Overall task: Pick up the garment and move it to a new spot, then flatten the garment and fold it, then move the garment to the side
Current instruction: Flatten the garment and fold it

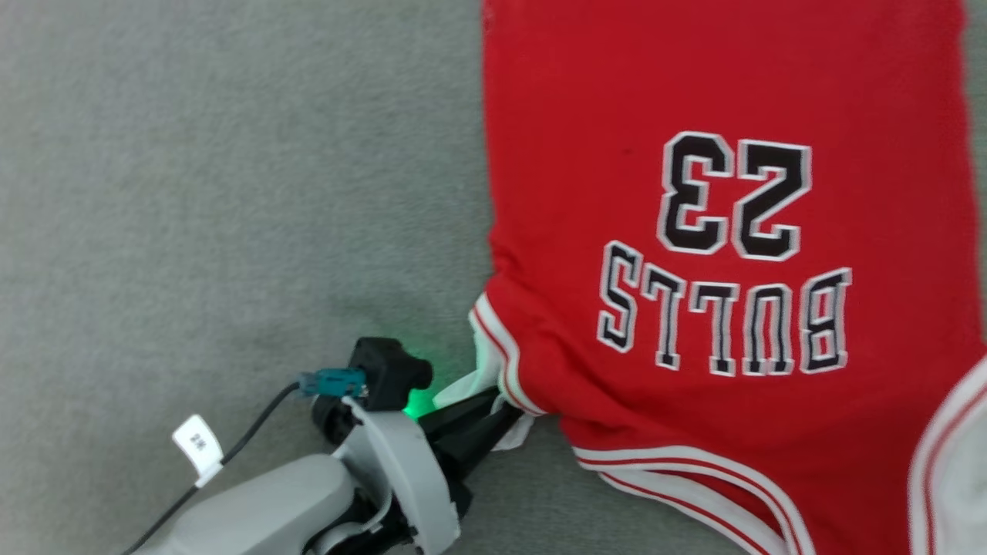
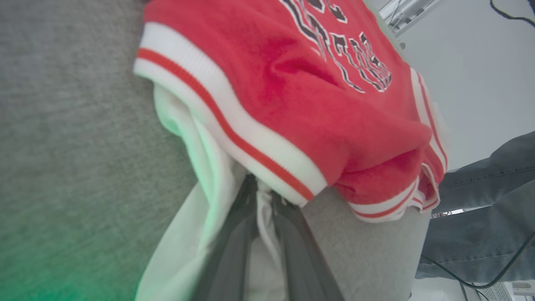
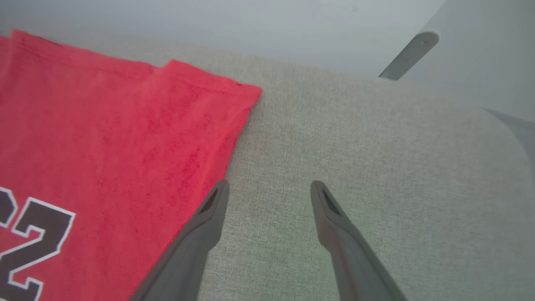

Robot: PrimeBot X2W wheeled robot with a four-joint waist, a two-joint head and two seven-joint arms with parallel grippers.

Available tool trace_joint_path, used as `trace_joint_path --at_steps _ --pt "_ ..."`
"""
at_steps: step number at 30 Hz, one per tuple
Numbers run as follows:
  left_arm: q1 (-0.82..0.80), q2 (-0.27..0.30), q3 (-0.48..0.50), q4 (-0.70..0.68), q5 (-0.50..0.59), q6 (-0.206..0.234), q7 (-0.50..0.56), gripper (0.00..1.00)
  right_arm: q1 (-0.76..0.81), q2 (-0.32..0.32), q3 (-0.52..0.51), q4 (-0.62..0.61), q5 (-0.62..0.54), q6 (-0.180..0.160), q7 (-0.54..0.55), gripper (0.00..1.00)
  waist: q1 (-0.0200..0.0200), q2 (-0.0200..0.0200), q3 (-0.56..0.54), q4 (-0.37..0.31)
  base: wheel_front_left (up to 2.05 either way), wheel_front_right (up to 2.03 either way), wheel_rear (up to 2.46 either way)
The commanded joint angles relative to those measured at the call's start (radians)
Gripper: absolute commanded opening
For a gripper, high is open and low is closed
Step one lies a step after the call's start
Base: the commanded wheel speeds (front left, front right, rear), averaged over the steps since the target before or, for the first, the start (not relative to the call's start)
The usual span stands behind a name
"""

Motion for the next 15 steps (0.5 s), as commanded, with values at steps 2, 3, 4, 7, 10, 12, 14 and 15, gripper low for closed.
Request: trace_joint_path --at_steps 2,3,4,7,10,12,14,15 --pt "0.012 -0.069 -0.027 0.087 0.000 -0.003 0.035 0.00 -0.054 0.007 0.026 0.064 -0.011 -0.001 0.047 1.00 0.0000 0.0000 0.084 0.115 0.00 0.00 0.00" --pt "0.012 -0.076 -0.029 0.093 0.002 -0.006 0.033 0.00 -0.077 0.010 0.027 0.095 -0.016 -0.001 0.059 1.00 0.0000 0.0000 0.089 0.128 0.00 0.00 0.00" --pt "0.012 -0.080 -0.030 0.097 0.004 -0.009 0.031 0.00 -0.097 0.013 0.030 0.120 -0.023 -0.001 0.064 1.00 0.0000 0.0000 0.094 0.138 0.00 0.00 0.00" --pt "0.020 -0.089 -0.034 0.114 0.013 -0.014 0.024 0.00 -0.133 0.034 0.043 0.207 -0.042 -0.001 0.068 1.00 0.0000 0.0000 0.104 0.160 0.00 0.00 0.00" --pt "0.037 -0.093 -0.041 0.126 0.014 -0.020 0.029 0.00 -0.164 0.048 0.055 0.274 -0.056 -0.001 0.057 1.00 0.0000 0.0000 0.099 0.175 0.00 0.00 0.00" --pt "0.038 -0.092 -0.043 0.130 0.013 -0.021 0.033 0.00 -0.166 0.067 0.060 0.318 -0.063 -0.001 0.046 1.00 0.0000 0.0000 0.098 0.181 0.00 0.00 0.00" --pt "0.038 -0.090 -0.042 0.135 0.014 -0.023 0.032 0.00 -0.170 0.073 0.078 0.355 -0.080 -0.001 0.047 1.00 0.0000 0.0000 0.097 0.184 0.00 0.00 0.00" --pt "0.037 -0.089 -0.040 0.137 0.015 -0.022 0.028 0.00 -0.168 0.074 0.087 0.369 -0.087 -0.001 0.047 1.00 0.0000 0.0000 0.096 0.184 0.00 0.00 0.00"
